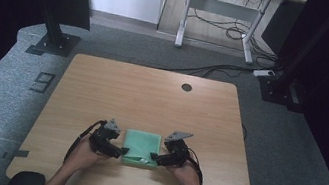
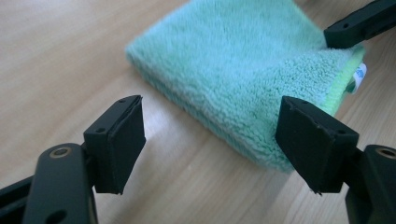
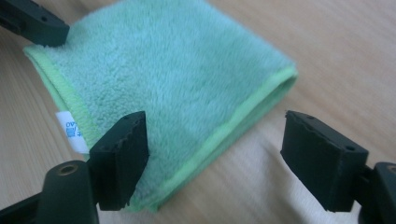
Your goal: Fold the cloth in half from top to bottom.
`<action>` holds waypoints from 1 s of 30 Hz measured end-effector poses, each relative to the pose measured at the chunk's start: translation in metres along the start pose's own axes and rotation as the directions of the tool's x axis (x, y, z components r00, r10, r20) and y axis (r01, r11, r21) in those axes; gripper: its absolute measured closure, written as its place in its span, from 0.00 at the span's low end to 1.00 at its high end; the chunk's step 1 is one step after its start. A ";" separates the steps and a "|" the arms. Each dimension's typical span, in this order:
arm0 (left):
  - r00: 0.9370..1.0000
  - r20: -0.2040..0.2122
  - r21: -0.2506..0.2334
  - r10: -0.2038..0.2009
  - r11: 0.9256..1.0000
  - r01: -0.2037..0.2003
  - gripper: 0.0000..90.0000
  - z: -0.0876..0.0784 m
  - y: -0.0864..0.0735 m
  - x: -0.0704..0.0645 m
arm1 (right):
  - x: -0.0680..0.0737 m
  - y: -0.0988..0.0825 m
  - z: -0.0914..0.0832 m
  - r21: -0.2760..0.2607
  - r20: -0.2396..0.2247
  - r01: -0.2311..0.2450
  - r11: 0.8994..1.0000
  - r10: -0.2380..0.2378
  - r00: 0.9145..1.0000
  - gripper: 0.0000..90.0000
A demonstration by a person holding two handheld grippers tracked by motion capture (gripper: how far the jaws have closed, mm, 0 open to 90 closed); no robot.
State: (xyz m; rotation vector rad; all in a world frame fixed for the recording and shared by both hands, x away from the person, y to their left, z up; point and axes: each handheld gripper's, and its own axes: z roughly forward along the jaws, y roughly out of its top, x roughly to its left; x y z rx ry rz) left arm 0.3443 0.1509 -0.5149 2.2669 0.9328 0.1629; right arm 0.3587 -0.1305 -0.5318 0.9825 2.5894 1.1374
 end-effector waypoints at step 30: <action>0.995 -0.056 -0.026 0.077 0.997 -0.079 0.26 0.001 -0.027 -0.018 | 0.019 -0.020 -0.015 -0.003 0.030 0.040 0.999 -0.040 0.999 0.30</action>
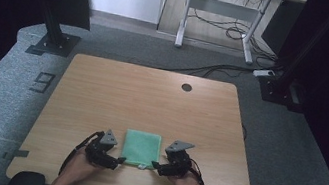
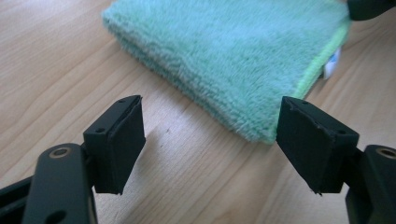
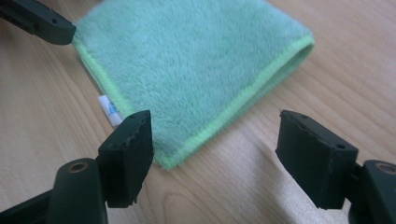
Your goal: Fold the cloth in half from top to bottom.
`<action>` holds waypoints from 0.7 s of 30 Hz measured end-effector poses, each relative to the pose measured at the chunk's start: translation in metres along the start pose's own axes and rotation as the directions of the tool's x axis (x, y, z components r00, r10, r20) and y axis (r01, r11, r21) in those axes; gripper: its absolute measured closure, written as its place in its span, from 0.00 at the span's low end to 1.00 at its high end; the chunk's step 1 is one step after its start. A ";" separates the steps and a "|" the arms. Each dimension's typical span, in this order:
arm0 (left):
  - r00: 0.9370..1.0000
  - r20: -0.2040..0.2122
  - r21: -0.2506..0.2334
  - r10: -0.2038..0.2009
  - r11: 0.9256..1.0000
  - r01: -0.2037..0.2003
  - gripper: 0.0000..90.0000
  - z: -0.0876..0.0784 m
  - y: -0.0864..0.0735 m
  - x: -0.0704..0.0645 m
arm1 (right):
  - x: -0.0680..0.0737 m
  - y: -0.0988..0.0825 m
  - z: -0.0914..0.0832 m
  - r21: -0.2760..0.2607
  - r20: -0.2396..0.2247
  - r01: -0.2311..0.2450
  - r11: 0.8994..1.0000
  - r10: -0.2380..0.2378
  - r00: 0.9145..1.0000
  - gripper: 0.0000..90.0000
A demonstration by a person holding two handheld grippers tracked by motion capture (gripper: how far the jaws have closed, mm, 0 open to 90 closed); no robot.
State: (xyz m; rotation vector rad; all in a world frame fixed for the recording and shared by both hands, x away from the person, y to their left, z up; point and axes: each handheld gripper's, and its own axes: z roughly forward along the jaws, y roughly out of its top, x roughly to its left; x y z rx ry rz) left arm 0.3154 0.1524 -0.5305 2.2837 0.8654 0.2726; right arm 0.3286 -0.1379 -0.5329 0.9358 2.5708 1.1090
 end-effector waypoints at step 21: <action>0.998 -0.063 -0.005 -0.011 1.000 0.010 0.26 0.015 0.000 0.014 | -0.007 0.001 0.017 0.025 0.046 0.017 1.000 -0.018 0.999 0.30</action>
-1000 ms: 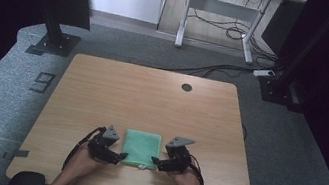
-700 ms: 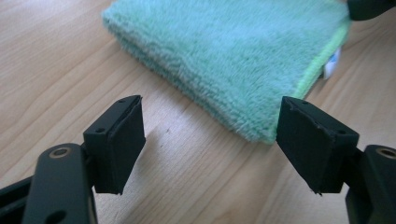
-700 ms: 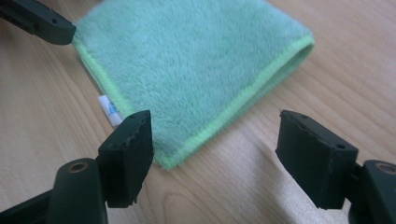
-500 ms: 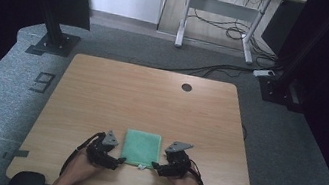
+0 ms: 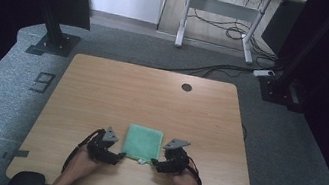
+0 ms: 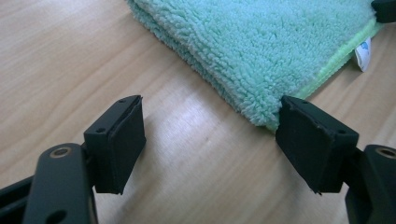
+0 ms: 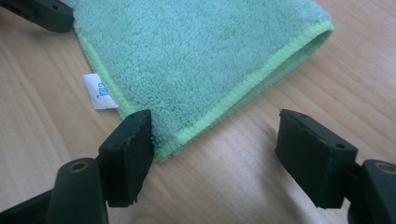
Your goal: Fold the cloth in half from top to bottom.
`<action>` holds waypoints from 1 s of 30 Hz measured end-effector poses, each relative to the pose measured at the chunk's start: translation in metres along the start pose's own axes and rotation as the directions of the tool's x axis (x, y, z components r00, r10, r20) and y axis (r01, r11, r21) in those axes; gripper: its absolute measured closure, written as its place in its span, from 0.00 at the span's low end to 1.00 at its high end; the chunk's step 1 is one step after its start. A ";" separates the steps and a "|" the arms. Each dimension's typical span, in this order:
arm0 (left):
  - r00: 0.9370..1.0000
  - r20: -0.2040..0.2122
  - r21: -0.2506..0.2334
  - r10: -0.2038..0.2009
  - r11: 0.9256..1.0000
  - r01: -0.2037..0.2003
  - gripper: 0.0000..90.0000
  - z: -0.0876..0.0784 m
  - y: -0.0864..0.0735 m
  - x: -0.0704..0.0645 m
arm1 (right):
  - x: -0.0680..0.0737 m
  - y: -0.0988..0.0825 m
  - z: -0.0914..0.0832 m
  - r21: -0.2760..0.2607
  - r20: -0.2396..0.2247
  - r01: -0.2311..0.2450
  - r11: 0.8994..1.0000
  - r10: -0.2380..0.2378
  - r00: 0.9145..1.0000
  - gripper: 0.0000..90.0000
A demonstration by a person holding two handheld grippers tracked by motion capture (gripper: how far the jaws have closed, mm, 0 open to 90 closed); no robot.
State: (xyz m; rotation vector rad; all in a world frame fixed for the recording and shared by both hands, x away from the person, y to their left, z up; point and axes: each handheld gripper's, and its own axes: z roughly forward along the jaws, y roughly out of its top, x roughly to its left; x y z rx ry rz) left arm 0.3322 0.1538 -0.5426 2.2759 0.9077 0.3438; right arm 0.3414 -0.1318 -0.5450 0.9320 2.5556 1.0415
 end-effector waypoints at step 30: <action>0.998 -0.038 -0.029 -0.051 0.998 0.050 0.25 0.029 0.029 0.041 | -0.044 0.028 0.027 -0.006 0.071 -0.042 0.999 0.042 0.997 0.29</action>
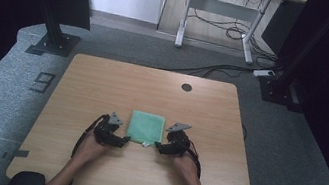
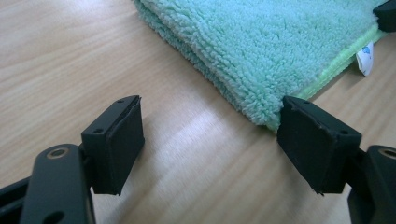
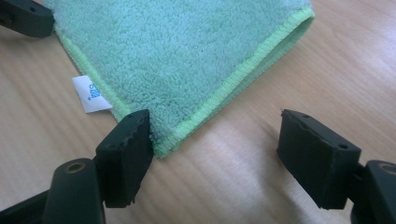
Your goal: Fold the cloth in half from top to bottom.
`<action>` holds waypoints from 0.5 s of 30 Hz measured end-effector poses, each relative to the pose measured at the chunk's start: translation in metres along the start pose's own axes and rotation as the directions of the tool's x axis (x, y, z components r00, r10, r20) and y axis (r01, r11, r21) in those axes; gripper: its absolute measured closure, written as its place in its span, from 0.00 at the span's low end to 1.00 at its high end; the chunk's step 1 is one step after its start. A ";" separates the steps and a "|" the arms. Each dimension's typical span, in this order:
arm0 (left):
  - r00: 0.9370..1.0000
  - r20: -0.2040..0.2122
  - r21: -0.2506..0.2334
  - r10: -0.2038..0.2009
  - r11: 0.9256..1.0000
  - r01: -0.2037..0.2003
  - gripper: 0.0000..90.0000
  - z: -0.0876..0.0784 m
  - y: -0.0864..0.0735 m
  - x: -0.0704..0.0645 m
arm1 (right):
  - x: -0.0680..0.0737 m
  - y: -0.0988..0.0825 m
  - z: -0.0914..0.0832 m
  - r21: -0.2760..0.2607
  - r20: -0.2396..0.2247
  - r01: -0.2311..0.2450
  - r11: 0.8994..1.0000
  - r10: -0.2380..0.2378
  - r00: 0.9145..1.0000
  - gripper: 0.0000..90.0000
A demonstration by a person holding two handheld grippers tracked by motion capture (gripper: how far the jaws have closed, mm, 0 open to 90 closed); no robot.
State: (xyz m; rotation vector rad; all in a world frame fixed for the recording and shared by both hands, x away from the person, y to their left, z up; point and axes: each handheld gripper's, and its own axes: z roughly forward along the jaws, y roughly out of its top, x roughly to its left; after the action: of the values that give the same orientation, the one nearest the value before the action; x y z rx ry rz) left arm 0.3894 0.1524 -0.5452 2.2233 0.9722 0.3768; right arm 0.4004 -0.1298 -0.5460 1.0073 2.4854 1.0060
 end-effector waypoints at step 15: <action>1.000 -0.007 -0.021 -0.008 1.000 0.007 0.23 0.011 0.008 0.010 | -0.017 0.007 0.009 -0.015 0.027 -0.028 0.999 0.028 0.999 0.28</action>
State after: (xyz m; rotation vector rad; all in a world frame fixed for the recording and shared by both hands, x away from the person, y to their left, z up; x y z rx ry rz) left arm 0.4061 0.1510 -0.5475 2.2004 0.9757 0.3897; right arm 0.4205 -0.1339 -0.5473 1.0468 2.4451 1.0114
